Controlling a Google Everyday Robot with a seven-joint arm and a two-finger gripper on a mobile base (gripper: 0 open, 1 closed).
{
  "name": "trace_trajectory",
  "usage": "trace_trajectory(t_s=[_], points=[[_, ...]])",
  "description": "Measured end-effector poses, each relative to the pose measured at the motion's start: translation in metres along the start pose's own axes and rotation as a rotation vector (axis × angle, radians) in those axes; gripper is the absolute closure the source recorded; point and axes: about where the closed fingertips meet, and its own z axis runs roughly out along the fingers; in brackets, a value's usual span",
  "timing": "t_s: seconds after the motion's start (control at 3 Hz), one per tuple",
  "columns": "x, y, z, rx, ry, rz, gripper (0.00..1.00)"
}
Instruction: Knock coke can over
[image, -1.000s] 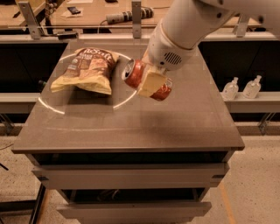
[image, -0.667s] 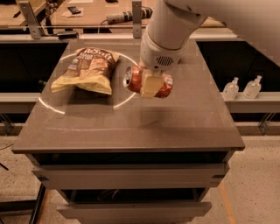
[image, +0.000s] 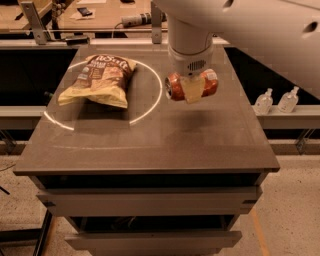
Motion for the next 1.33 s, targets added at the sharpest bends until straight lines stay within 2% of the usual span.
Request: trace_trajectory(t_s=[0.33,0.67,1.33], points=[[0.029,0.002,0.009,-0.015,0.125,-0.033,1.0],[0.048,0.016,0.02,-0.06,0.173,-0.029,1.0],[0.051,0.039,0.034,-0.131,0.127,0.013,1.0]])
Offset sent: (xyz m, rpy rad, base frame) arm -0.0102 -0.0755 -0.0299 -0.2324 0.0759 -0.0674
